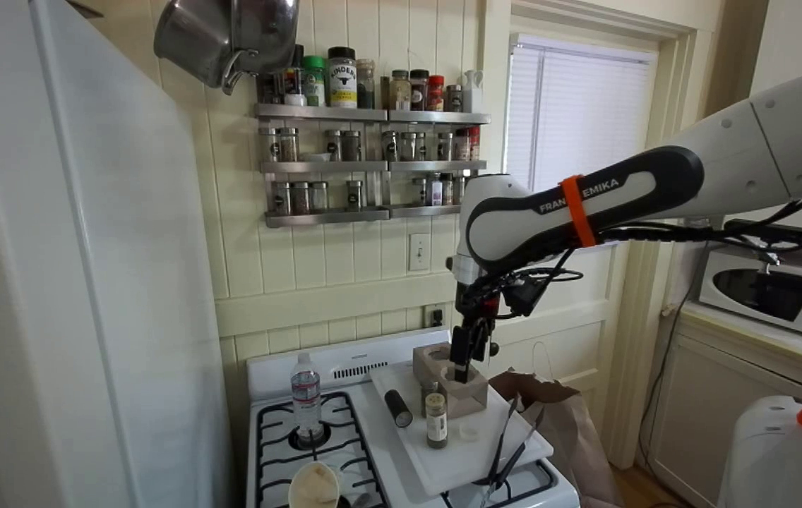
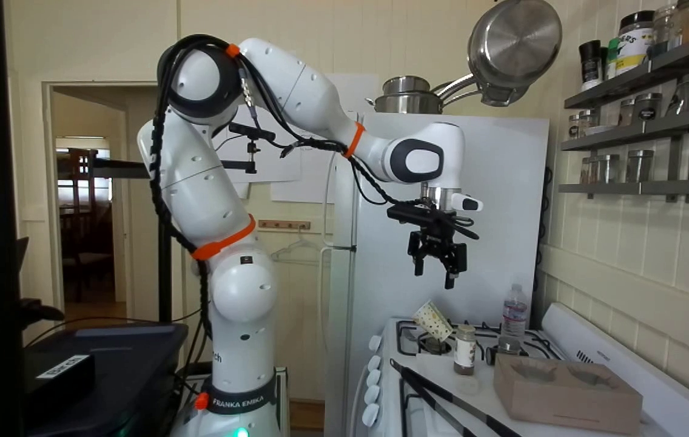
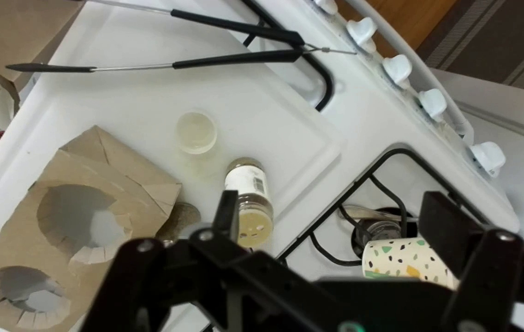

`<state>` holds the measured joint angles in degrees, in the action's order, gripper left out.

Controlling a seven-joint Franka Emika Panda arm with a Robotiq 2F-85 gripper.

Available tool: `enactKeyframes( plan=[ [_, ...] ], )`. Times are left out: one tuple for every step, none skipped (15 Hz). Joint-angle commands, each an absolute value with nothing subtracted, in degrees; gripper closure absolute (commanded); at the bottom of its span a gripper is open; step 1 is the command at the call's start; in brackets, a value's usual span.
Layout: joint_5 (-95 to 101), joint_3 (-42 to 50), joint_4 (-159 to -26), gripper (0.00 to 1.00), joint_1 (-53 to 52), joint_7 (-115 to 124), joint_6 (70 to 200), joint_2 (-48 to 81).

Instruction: Pick up the glass jar from the stove and put it in the brown box.

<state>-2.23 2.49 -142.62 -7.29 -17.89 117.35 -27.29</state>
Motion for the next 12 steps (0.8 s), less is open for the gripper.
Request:
enactKeyframes(
  plan=[
    [2.8,0.4,-142.4,0.00,-4.6,-14.3,124.0,-21.3],
    [4.4,0.1,-142.2,0.00,-4.0,-13.2,124.8,-19.8],
    [5.8,-0.1,-142.0,0.00,-3.4,-12.0,125.3,-18.5],
    [6.7,-0.2,-141.9,0.00,-2.8,-10.7,125.6,-17.1],
    [7.3,-0.2,-141.6,0.00,-2.4,-9.9,126.1,-15.7],
    [7.1,0.0,-141.2,0.00,-2.4,-9.9,126.3,-14.1],
    [7.4,-0.1,-141.1,0.00,-2.3,-9.5,126.7,-12.9],
    [6.0,0.1,-140.7,0.00,-2.6,-10.2,127.6,-11.5],
    [5.2,0.2,-140.4,0.00,-2.8,-10.5,128.7,-10.4],
    [4.8,0.2,-140.1,0.00,-2.9,-10.5,129.7,-9.5],
    [4.5,0.1,-139.7,0.00,-3.0,-10.7,129.9,-8.7],
    [4.4,0.0,-139.8,0.00,-3.0,-11.0,129.5,-8.5]
  ],
)
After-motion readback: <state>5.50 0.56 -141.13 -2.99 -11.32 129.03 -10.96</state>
